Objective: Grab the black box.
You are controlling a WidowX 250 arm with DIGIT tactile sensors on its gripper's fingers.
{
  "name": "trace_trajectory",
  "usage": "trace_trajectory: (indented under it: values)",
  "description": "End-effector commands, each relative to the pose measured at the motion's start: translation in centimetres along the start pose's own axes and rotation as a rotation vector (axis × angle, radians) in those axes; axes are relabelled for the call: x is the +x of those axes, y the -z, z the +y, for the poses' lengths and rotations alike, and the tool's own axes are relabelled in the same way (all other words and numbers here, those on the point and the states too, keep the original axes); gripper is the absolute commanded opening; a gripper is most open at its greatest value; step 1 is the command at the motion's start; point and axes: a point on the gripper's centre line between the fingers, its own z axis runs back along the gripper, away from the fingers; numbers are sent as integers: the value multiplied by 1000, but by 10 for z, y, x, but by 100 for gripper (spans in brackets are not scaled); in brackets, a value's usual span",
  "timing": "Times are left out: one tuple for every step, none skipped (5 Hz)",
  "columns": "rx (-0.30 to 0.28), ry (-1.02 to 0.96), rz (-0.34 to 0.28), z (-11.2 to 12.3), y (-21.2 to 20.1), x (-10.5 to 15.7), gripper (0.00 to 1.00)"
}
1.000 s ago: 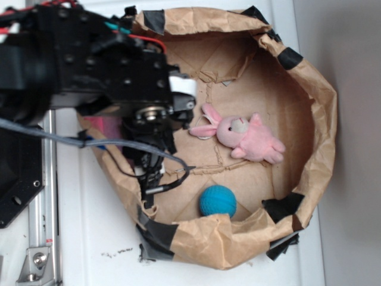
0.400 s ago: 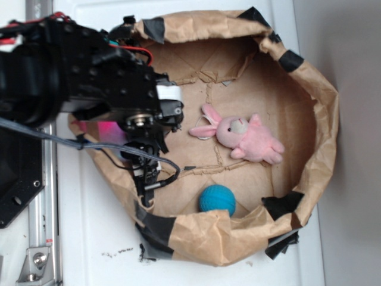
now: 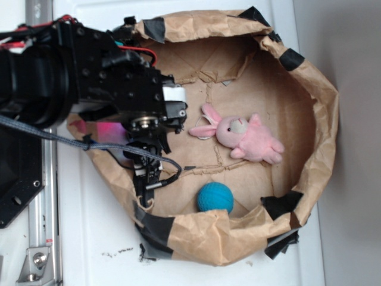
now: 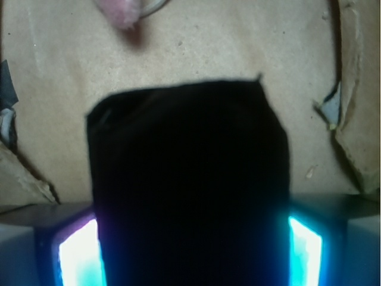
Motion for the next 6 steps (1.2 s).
trace_trajectory:
  values:
    - [-16, -36, -17, 16, -18, -8, 0]
    - [22, 44, -25, 20, -69, 0, 0]
    - [38, 163, -43, -4, -122, 26, 0]
    - [46, 219, -44, -24, -172, 22, 0]
    - [61, 258, -61, -32, -195, 8, 0]
    - [46, 236, -65, -27, -202, -9, 0]
